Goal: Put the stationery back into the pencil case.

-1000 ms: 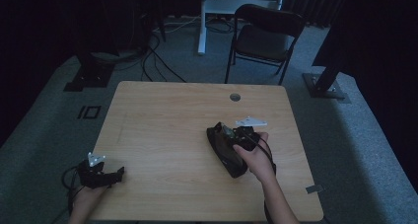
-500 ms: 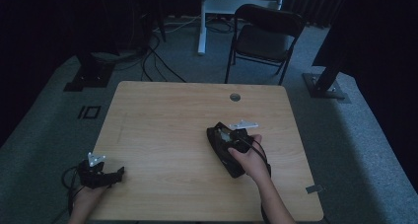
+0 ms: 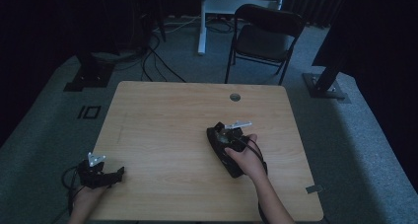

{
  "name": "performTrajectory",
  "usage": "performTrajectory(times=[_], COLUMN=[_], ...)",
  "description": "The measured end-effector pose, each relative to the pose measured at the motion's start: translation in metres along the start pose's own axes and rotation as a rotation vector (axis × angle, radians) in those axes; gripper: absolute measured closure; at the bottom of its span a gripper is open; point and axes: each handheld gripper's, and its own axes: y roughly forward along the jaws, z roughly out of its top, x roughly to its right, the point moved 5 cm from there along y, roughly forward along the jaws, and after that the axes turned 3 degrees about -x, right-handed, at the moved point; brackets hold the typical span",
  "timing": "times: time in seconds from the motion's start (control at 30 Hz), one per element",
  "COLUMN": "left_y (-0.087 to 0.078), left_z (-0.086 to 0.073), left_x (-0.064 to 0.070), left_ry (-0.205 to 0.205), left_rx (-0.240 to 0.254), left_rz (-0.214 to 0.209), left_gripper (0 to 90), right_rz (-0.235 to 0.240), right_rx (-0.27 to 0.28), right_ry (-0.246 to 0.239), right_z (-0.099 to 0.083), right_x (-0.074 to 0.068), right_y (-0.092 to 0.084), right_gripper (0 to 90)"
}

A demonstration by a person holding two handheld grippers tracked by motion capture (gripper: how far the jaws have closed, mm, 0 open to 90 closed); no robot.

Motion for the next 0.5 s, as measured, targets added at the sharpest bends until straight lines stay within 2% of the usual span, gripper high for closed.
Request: performTrajectory(times=[0.5], left_y=[0.0000], left_z=[0.0000], left_x=[0.0000], left_ry=[0.000], left_rx=[0.000], left_rz=[0.000], left_gripper=[0.6], right_rz=[-0.025], right_rx=[-0.043], right_ry=[0.008], right_z=[0.0006], right_x=[0.0031], right_y=[0.0104], right_gripper=[50.1])
